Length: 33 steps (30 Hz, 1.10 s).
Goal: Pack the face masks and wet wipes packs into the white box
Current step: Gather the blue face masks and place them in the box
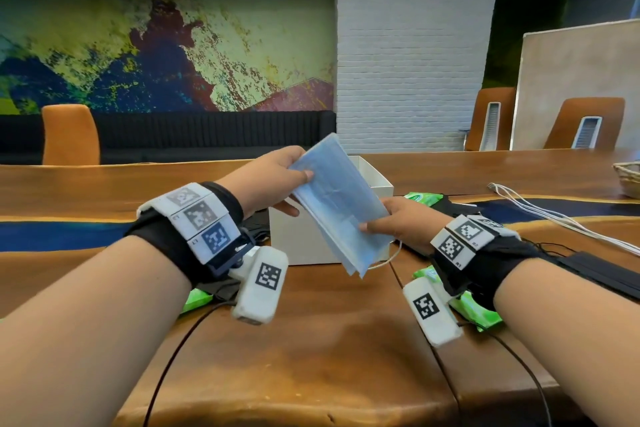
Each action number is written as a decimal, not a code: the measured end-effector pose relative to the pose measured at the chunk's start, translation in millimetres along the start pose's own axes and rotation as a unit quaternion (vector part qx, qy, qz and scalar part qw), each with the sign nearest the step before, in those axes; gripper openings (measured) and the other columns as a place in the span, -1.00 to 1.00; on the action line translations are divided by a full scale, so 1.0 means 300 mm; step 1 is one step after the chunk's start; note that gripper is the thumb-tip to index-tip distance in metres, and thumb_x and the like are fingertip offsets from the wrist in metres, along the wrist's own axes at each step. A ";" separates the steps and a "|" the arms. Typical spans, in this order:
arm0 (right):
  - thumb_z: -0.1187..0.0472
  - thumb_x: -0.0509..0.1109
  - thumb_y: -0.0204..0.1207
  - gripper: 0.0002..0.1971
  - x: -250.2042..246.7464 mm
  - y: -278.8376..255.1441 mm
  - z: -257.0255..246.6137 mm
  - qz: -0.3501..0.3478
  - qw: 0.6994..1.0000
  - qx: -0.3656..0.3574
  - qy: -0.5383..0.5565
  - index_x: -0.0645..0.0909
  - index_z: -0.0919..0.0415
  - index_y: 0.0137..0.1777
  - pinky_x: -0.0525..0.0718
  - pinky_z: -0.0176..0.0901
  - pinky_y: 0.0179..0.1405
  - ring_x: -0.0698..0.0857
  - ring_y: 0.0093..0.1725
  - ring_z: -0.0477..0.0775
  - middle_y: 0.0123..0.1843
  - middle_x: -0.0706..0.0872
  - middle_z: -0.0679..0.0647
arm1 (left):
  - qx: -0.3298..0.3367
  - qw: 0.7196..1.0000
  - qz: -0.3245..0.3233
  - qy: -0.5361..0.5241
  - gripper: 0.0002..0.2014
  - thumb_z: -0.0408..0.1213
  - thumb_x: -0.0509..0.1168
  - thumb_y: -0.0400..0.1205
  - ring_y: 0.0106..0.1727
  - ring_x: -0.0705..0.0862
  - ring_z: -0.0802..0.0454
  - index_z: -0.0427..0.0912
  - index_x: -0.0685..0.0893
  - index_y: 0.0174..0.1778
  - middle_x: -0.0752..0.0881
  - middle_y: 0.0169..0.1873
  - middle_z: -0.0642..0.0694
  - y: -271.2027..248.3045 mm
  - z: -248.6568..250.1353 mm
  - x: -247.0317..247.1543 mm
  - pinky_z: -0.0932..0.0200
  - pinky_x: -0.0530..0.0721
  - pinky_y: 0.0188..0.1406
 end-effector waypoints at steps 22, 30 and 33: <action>0.10 0.38 0.56 -0.70 -0.132 0.002 -0.017 0.182 0.982 -0.036 -0.020 0.48 0.06 0.26 0.55 -0.21 0.10 0.61 0.16 -0.06 0.18 0.63 -0.05 | -0.090 0.907 0.142 -0.387 -0.81 -0.43 0.09 0.75 0.08 0.68 -0.08 -0.25 0.45 0.27 0.59 0.23 -0.22 0.053 -0.210 -0.078 0.24 0.78 -0.33; 0.13 0.18 0.68 -0.60 -0.110 0.053 -0.029 0.155 0.963 -0.021 -0.219 0.41 0.08 0.51 0.35 -0.20 0.43 0.43 0.50 0.00 0.53 0.47 0.00 | -0.118 0.874 0.207 -0.422 -0.63 -0.57 0.06 0.71 0.21 0.62 -0.20 -0.23 0.35 0.43 0.49 0.30 -0.25 0.147 -0.205 -0.098 0.24 0.77 -0.46; 0.21 0.12 0.70 -0.61 -0.113 0.067 -0.025 0.153 0.958 -0.034 -0.239 0.46 0.09 0.51 0.27 -0.25 0.47 0.37 0.56 -0.01 0.51 0.50 0.03 | -0.126 0.875 0.214 -0.415 -0.60 -0.58 0.06 0.70 0.16 0.62 -0.16 -0.17 0.35 0.43 0.48 0.25 -0.20 0.188 -0.205 -0.088 0.23 0.77 -0.46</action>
Point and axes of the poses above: each hand's wrist, its own y-axis towards the middle knuckle, its own x-axis out of the palm, z = x × y, the point moved 6 cm from there along y, towards the middle knuckle
